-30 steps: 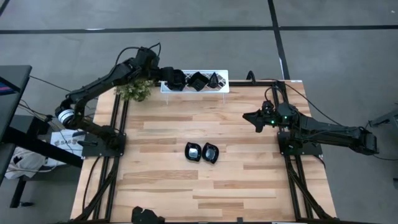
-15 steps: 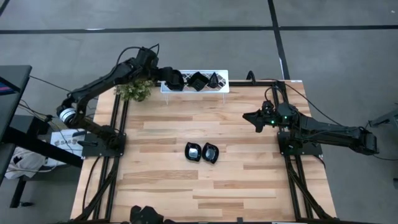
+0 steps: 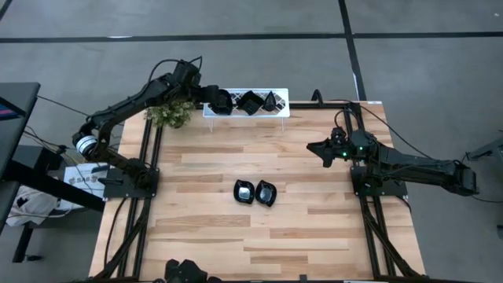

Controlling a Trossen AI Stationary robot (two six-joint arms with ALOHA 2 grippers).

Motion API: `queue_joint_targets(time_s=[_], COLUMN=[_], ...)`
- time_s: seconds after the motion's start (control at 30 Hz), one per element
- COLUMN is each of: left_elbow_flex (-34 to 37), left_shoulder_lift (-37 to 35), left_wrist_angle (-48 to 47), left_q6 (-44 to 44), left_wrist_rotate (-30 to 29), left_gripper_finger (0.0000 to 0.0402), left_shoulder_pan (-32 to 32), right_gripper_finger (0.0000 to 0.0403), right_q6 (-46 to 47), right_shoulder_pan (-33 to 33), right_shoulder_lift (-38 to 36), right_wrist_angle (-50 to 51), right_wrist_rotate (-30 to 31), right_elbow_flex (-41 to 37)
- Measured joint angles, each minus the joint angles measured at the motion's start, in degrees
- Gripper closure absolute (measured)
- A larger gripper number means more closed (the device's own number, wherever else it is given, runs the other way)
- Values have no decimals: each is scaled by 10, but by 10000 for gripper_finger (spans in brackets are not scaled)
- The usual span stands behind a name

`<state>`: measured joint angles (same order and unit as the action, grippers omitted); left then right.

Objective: Pick & Place Mini shaped plates
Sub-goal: Stack the leaf-shaped plate on top of the leaf-shaped plate on the shelf

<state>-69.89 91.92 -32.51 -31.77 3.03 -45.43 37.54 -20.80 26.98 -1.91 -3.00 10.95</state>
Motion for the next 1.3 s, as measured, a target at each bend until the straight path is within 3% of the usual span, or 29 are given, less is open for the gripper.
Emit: queue_joint_targets(time_s=[0.27,0.73,1.03,1.17,1.3], left_elbow_flex=[0,-1,-1,-1,24], left_shoulder_lift=[0,-8,-116,-181,-243], left_wrist_angle=[3,6,2,-32,-35], left_q6=[15,45,41,29,22], left_wrist_rotate=[0,7,48,86,88], left_gripper_finger=[376,267,245,248,253], left_shoulder_pan=[0,-8,-27,22,125], right_gripper_finger=[305,305,305,305,305], right_q6=[0,0,0,0,0], right_shoulder_pan=[0,0,0,0,0], right_shoulder_lift=[0,0,0,0,0], right_wrist_angle=[0,0,0,0,-1], right_wrist_rotate=[0,0,0,0,0], right_elbow_flex=[0,0,0,0,0])
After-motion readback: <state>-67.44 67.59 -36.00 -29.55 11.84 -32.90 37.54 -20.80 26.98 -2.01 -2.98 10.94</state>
